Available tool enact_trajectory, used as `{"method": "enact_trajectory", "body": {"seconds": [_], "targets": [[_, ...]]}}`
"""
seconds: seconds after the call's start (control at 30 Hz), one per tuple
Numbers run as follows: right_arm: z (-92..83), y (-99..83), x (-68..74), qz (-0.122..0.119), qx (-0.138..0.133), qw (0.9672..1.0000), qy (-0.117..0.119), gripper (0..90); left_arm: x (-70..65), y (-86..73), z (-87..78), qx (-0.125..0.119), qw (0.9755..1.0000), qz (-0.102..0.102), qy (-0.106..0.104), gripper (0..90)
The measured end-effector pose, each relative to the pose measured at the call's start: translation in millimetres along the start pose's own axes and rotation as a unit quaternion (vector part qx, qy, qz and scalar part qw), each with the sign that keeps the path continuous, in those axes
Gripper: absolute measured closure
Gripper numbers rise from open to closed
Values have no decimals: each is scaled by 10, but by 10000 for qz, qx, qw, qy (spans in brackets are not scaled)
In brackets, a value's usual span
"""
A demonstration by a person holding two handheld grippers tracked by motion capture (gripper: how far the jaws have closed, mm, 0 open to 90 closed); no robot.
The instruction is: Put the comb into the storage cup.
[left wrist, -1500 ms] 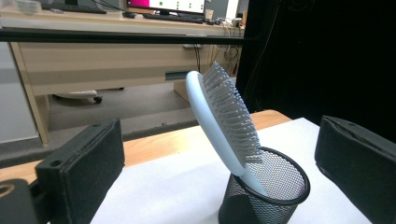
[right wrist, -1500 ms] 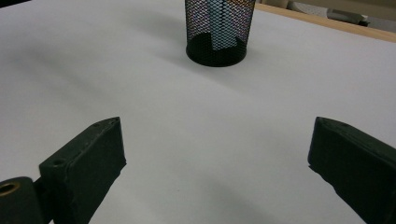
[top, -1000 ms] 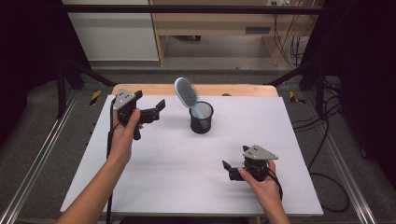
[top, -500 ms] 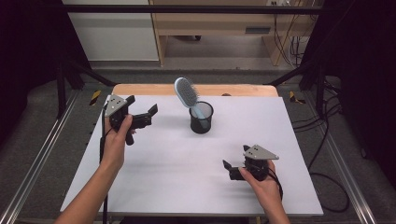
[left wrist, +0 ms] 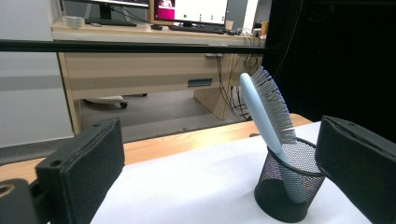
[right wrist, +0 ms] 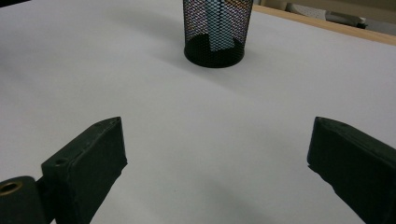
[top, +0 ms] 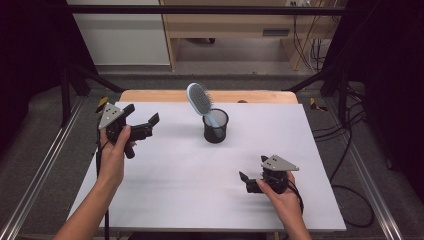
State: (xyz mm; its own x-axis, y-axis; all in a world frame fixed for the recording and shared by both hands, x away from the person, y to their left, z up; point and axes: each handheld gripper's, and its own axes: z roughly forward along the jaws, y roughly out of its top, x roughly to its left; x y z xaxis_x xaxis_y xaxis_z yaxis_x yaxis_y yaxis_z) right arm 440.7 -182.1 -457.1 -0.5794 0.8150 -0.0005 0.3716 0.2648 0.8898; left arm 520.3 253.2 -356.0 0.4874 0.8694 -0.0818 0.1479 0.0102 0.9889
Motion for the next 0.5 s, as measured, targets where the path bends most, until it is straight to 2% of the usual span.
{"method": "enact_trajectory", "body": {"seconds": [0.23,0.5], "targets": [[-9,-2,-8,2,1,10000,-13,45,50,74,-95,-98,9999,-11,33,16],[-10,-4,-22,48,16,10000,-19,45,109,140,-201,-157,9998,76,73,15]]}}
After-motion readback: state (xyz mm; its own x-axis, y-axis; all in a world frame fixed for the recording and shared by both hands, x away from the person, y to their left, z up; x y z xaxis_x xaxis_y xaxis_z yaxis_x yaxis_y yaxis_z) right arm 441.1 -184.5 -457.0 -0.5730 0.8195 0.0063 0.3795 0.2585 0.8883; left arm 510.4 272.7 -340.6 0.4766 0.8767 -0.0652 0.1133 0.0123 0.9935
